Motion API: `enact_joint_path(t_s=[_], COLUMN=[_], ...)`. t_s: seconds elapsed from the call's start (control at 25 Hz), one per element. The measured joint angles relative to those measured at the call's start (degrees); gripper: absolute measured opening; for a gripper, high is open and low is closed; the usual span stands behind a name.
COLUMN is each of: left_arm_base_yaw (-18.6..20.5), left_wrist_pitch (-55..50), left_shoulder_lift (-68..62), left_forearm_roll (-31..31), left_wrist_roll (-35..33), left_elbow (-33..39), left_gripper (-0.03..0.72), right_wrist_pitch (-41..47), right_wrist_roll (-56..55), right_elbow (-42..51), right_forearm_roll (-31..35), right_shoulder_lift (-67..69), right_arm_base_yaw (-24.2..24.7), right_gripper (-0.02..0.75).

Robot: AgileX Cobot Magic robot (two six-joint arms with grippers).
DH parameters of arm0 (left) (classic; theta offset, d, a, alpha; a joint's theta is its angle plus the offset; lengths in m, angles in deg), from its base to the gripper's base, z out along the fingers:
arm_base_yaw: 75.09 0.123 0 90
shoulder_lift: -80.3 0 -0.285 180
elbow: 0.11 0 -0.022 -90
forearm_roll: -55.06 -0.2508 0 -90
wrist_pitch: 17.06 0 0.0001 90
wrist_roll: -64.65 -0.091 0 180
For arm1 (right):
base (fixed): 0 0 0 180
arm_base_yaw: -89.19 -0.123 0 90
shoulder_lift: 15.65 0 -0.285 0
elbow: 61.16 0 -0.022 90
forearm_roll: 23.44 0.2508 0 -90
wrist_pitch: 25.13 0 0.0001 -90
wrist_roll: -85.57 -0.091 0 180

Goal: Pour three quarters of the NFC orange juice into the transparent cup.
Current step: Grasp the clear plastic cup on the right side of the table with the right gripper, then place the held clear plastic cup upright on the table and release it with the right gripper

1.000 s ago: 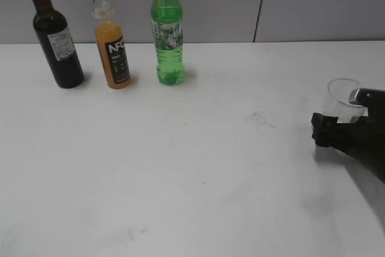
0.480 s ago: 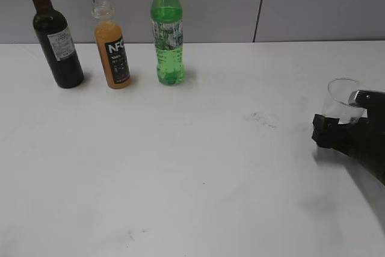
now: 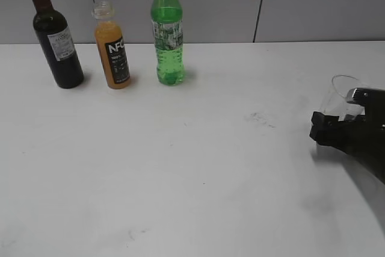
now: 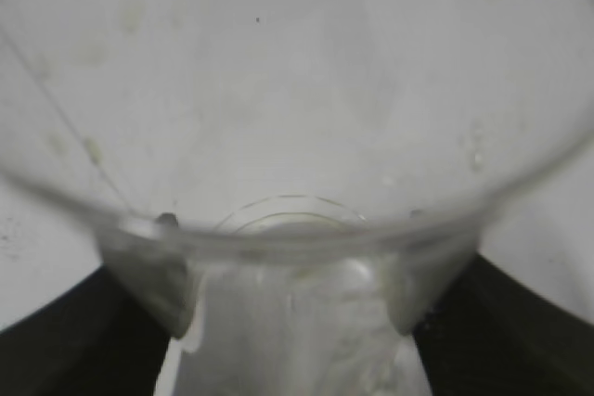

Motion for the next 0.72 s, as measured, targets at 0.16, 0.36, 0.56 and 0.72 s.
enact_joint_path(t_s=[0.16, 0.36, 0.56, 0.72], left_arm_base_yaw=[0.0, 0.0, 0.0, 0.0], left_wrist_pitch=[0.0, 0.0, 0.0, 0.0], left_shoulder_lift=[0.0, 0.0, 0.0, 0.0], left_forearm_roll=[0.0, 0.0, 0.0, 0.0], left_wrist_roll=[0.0, 0.0, 0.0, 0.0], left_elbow=[0.0, 0.0, 0.0, 0.0], left_gripper=[0.237, 0.237, 0.237, 0.237], right_wrist_pitch=[0.0, 0.04, 0.04, 0.04], right_wrist_roll=[0.51, 3.63, 4.97, 4.6], right_elbow=[-0.06, -0.06, -1.89, -6.48], right_forearm_roll=[-5.2, -16.55, -29.44, -43.79], right_shoulder_lift=[0.0, -2.4, -4.32, -4.44], right_arm_base_yaw=[0.0, 0.0, 0.0, 0.0], right_gripper=[0.534, 0.534, 0.534, 0.534])
